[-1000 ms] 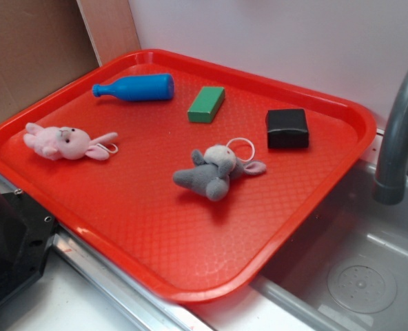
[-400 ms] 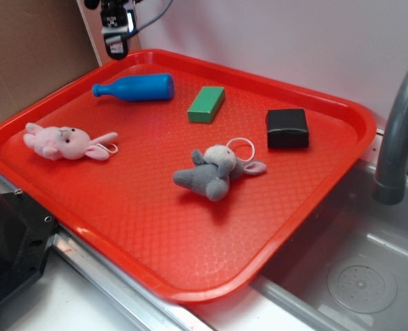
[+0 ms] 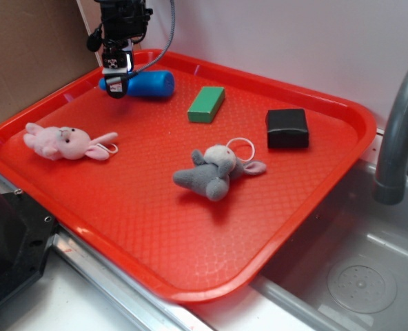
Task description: Grab the blue bottle.
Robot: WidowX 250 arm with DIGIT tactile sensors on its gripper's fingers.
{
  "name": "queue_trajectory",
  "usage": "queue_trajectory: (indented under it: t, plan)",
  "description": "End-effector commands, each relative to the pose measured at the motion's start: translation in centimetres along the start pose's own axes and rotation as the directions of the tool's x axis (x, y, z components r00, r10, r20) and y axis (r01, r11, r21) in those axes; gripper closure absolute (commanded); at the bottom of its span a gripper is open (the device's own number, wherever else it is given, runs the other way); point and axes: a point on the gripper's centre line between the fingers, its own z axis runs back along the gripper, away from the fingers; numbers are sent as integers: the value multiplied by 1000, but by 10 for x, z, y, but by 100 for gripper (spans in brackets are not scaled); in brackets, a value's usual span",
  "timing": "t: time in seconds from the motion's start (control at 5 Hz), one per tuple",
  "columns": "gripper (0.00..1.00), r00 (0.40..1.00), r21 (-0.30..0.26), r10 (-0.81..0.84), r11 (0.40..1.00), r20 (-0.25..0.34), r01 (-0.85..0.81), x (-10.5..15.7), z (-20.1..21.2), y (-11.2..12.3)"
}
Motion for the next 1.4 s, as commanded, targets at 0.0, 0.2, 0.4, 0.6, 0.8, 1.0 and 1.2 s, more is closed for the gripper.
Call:
queue_trajectory:
  t: [0.0, 0.2, 0.4, 0.6, 0.8, 1.0, 1.2]
  plan:
    - [100, 999, -14, 44, 999, -10, -45, 9, -18, -6]
    - [100, 994, 13, 105, 994, -15, -105, 8, -18, -1]
    - [100, 987, 26, 161, 987, 1, -161, 6, -9, 3]
    - [100, 977, 37, 210, 977, 34, -211, 3, 11, 4]
    - [100, 962, 39, 258, 964, 84, -262, -1, 33, 3]
    - [100, 872, 95, 483, 867, 76, -489, -9, 82, -3]
    - [100, 719, 54, 678, 721, 152, -691, -18, 128, -41]
